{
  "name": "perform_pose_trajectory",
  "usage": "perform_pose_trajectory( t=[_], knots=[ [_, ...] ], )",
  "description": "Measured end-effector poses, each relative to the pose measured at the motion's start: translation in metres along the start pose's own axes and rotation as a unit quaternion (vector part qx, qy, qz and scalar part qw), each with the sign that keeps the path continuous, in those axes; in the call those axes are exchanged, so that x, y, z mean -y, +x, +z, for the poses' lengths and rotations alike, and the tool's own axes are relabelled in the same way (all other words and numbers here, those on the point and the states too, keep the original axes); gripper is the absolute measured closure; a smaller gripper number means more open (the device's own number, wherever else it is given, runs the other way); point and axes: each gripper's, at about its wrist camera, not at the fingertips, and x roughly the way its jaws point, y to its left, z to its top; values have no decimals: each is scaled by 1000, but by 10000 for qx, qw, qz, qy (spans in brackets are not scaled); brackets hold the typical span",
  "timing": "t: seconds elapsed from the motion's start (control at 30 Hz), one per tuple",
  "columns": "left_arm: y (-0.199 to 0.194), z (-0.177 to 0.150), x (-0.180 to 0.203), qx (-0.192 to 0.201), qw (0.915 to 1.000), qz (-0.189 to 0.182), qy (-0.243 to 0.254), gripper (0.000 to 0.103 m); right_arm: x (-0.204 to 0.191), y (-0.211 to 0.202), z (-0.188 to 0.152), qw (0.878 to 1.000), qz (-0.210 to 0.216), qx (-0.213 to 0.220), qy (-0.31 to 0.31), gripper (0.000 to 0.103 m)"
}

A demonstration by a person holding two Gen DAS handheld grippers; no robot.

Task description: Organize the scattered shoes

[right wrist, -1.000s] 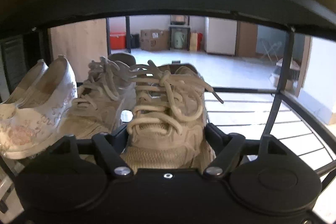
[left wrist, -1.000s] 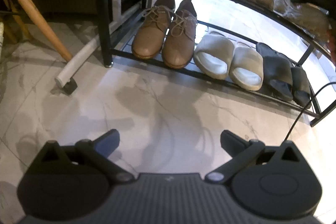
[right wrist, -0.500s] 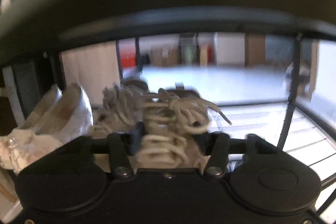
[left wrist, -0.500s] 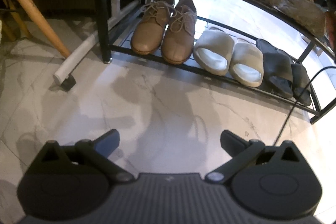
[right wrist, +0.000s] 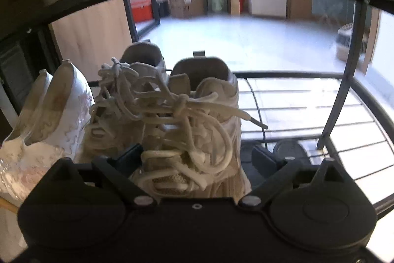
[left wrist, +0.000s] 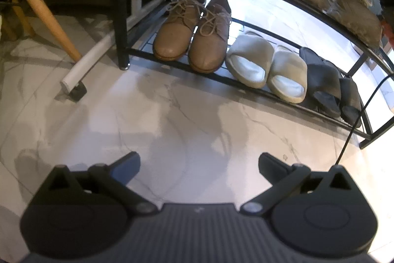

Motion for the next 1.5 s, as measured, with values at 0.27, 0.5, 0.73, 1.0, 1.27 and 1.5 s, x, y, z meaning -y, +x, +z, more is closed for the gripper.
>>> perform_pose_trajectory(
  t=[0.27,0.5,0.73,1.0,1.27,1.5],
  knots=[
    [1,0,-1,-45,10000,-19,-23,1,-26,6,-7,9965,-361,-125,-741,21],
    [1,2,-3,-33,10000,-31,-63,1,-25,-16,-29,9940,-179,1017,-362,27],
    [4,1,-1,-69,10000,30,7,1,-18,11,-14,9924,-256,1146,-375,27],
    [7,1,1,75,9995,217,228,1,-7,26,-12,9955,-256,759,-505,0],
    [-4,5,9,715,9928,609,745,1,-24,-85,-82,9844,31,1643,-634,0],
    [-11,-3,25,828,9854,813,1249,1,-29,-186,-186,9935,-63,1043,452,0]
  ],
)
